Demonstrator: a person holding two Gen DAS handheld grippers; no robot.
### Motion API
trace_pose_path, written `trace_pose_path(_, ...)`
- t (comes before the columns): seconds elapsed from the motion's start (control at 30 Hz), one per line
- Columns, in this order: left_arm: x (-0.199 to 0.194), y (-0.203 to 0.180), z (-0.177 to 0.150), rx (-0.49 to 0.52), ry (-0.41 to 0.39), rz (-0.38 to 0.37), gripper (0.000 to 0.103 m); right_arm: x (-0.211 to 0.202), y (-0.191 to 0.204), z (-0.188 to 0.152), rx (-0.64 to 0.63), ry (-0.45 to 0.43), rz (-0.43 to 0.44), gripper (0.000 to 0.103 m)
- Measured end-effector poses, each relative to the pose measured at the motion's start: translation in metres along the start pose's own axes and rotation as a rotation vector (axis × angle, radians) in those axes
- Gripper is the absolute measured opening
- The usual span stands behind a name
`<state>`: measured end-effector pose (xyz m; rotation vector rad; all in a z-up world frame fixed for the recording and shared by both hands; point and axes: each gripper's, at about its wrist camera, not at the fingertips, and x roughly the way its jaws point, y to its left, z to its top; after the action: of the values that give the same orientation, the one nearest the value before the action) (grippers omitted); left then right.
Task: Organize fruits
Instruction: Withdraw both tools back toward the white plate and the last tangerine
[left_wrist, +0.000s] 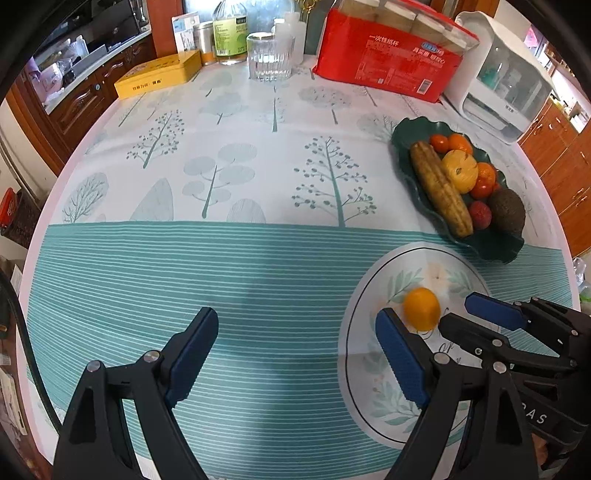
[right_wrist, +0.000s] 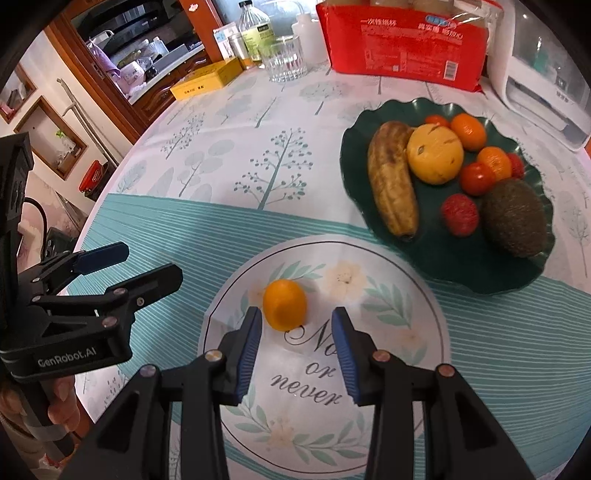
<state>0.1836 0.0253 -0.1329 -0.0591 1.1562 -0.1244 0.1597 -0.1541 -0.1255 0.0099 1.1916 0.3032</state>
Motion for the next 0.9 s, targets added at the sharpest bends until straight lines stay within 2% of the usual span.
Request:
trace_pose_path(0.57, 0.018, 0.013, -0.001, -0.017, 0.04, 0.002, 0.086, 0.031, 0.01, 0.004, 0.0, 0.033, 0.006, 0.039)
trace_pose_path(0.73, 0.02, 0.012, -0.002, -0.018, 0.046, 0.0, 0.086, 0.036, 0.009, 0.004, 0.01, 0.04, -0.002, 0.031)
trace_pose_path(0.9, 0.021, 0.01, -0.002, -0.015, 0.05, 0.0, 0.086, 0.036, 0.011, 0.004, 0.007, 0.026, -0.009, 0.031)
